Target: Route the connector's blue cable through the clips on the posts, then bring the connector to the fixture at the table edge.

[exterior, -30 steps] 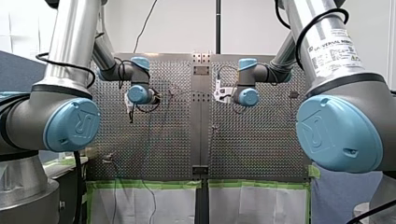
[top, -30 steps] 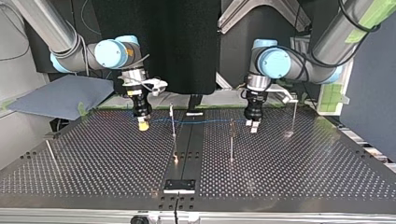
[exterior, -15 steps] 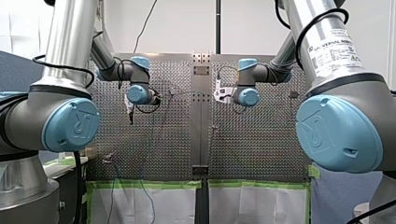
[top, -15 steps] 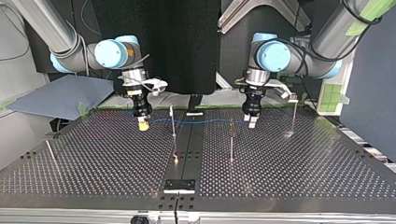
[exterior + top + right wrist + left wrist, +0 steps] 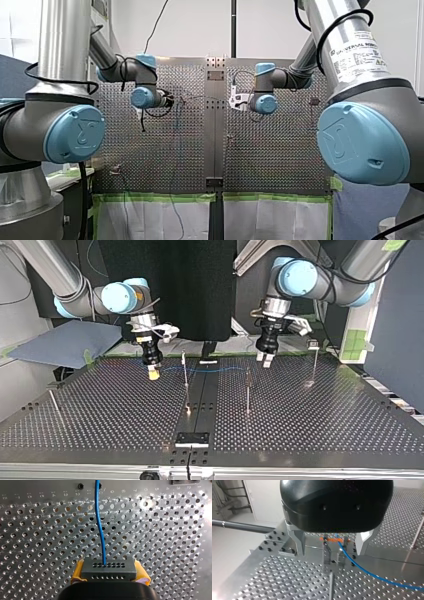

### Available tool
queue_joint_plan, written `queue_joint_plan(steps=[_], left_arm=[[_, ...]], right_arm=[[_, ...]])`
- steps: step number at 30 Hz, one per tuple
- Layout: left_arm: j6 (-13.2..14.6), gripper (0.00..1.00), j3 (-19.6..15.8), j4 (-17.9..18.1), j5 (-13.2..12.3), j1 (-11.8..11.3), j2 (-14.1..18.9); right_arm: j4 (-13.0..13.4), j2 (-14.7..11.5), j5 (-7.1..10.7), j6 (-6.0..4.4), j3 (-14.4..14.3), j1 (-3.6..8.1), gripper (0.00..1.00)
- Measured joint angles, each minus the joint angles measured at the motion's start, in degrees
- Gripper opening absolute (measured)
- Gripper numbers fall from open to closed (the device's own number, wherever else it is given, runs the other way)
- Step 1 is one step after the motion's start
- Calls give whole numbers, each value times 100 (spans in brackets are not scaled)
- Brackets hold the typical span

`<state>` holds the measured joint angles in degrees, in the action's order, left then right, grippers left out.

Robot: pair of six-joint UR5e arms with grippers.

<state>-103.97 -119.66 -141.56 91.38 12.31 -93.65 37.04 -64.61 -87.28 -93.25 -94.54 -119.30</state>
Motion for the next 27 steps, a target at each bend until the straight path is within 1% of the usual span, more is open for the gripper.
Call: queue_joint_plan(steps=[7,10,17,27], left_arm=[[25,100,41,-86,72,46,70],[98,100,65,-157,128,76,70],[344,100,102,-282,381,175,38],[577,100,220,-381,461,299,-123]], right_arm=[[0,0,0,-2,0,0,0],[-2,1,0,-2,0,0,0],[-3,-1,0,-2,0,-1,0],[10,3,2,-14,0,-1,0]])
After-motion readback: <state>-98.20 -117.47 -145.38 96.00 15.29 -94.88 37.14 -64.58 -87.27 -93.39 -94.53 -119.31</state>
